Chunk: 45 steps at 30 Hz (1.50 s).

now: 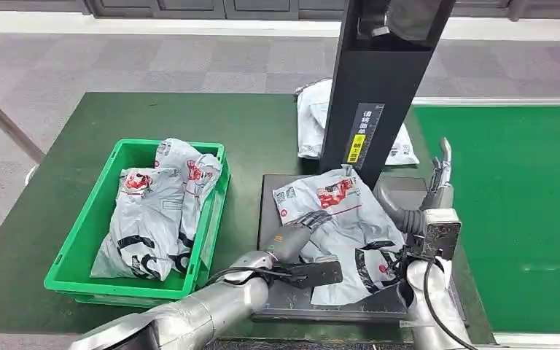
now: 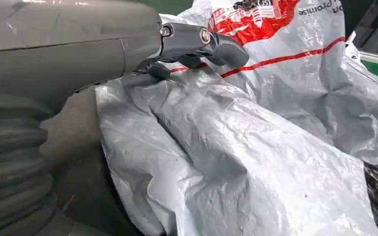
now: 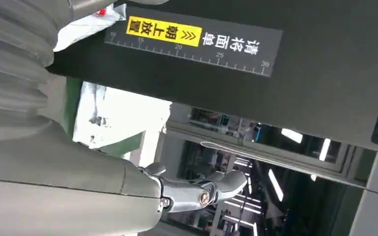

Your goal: Moved the parcel from conveyor to table for the left to box.

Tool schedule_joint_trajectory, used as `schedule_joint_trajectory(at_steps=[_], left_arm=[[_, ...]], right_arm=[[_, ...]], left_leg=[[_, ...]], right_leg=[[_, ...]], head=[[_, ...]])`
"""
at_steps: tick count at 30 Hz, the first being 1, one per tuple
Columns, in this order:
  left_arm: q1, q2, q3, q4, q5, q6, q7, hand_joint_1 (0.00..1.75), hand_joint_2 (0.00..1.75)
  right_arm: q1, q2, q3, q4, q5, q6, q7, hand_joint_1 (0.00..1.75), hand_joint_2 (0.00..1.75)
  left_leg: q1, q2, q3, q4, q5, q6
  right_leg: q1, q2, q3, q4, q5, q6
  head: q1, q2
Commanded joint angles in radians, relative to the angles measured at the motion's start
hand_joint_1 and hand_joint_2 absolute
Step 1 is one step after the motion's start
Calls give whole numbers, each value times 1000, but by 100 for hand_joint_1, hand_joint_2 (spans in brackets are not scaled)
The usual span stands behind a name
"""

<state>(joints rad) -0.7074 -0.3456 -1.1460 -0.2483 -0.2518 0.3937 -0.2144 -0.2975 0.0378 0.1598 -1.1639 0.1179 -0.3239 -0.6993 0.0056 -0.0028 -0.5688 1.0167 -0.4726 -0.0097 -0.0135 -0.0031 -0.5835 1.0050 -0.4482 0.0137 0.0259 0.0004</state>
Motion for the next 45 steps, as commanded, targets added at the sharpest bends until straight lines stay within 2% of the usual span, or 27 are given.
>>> schedule_joint_trajectory(at_steps=[1, 3, 5, 9, 10, 14, 15, 16, 20, 22, 31, 32, 35, 38, 42, 45], left_arm=[[-37, 18, 65, 59, 40, -137, 14, 0, 175], [-66, 26, -11, 68, -35, -233, 126, 0, 175], [-85, 43, -82, 62, -114, -215, 168, 0, 175], [-82, 53, -98, 57, -141, -221, 171, 0, 175], [-77, 49, -114, 62, -147, -343, 153, 0, 175], [-46, 50, -133, 60, -159, -453, 128, 3, 175], [-39, 56, -128, 61, -155, -456, 126, 168, 175], [-40, 60, -134, 61, -160, -468, 119, 175, 175], [-40, 81, -165, 59, -196, -472, 84, 175, 175], [-41, 85, -172, 57, -204, -470, 72, 175, 175], [-34, 95, -182, 49, -235, -369, 25, 175, 175], [-32, 94, -168, 47, -226, -350, 17, 175, 175], [-11, 87, -40, 25, -136, -223, -48, 175, 175], [30, 87, 123, -18, -28, -142, -181, 175, 175], [75, 96, 267, -116, 14, -58, -321, 175, 175], [75, 96, 267, -116, 14, -58, -321, 175, 175]], right_arm=[[-84, 4, 70, 86, -8, 49, 1, 0, 175], [-100, 14, 74, 107, -11, 62, 1, 0, 175], [-103, 16, 76, 111, -12, 68, 1, 0, 175], [-104, 21, 70, 104, -13, 88, 1, 0, 175], [-111, 23, 72, 106, -19, 112, 1, 0, 175], [-135, 41, 72, 147, -20, 146, 1, 0, 175], [-137, 44, 71, 152, -19, 145, 1, 0, 175], [-139, 45, 71, 156, -21, 150, 1, 0, 175], [-145, 48, 65, 180, -30, 173, 1, 0, 175], [-146, 49, 65, 184, -29, 176, 1, 0, 175], [-152, 55, 48, 218, -42, 183, 1, 0, 175], [-147, 54, 43, 216, -42, 179, 1, 0, 175], [-101, 44, 4, 189, -54, 167, 1, 0, 175], [-63, 36, -44, 158, -60, 157, 1, 0, 175], [12, 22, -117, 74, -67, 142, 1, 0, 175], [12, 22, -117, 74, -67, 142, 1, 0, 175]], left_leg=[[0, 5, -1, -1, 1, 0], [0, 6, -1, -1, 1, 0], [0, 5, -2, -1, 2, 0], [0, 2, 1, -1, 2, 0], [0, 4, 1, -3, 3, 0], [-1, 6, 1, -4, 4, 0], [0, 5, 3, -4, 3, 0], [-1, 6, 2, -5, 5, 0], [0, 4, 6, -6, 5, 0], [0, -2, 7, -3, 3, 1], [0, 0, 5, -5, 5, 0], [0, -1, 10, -4, 3, 0], [0, 0, 9, -6, 5, 0], [0, -4, 10, -4, 4, 0], [0, -6, 7, -3, 4, 0], [0, -7, 4, -3, 4, 0]], right_leg=[[0, 5, -2, -1, 3, -1], [0, 6, -3, -1, 3, -1], [1, 5, -4, -1, 3, -1], [0, 2, 1, -1, 2, -1], [0, 4, 0, -2, 4, -1], [0, 5, 0, -3, 5, -1], [0, 4, 2, -3, 4, -1], [-1, 5, 1, -4, 5, -2], [0, 3, 5, -5, 6, -2], [0, -3, 9, -2, 2, -1], [0, -1, 9, -4, 5, -1], [0, -3, 11, -3, 2, -1], [0, -2, 10, -5, 5, -1], [1, -5, 11, -3, 2, -1], [1, -7, 8, -3, 2, -1], [0, -8, 5, -2, 1, -1]], head=[[0, 0], [0, 0], [0, 0], [0, 0], [0, 0], [0, 0], [0, 0], [0, 0], [0, 0], [0, 0], [0, 0], [0, 0], [0, 0], [0, 0], [0, 0], [0, 0]])
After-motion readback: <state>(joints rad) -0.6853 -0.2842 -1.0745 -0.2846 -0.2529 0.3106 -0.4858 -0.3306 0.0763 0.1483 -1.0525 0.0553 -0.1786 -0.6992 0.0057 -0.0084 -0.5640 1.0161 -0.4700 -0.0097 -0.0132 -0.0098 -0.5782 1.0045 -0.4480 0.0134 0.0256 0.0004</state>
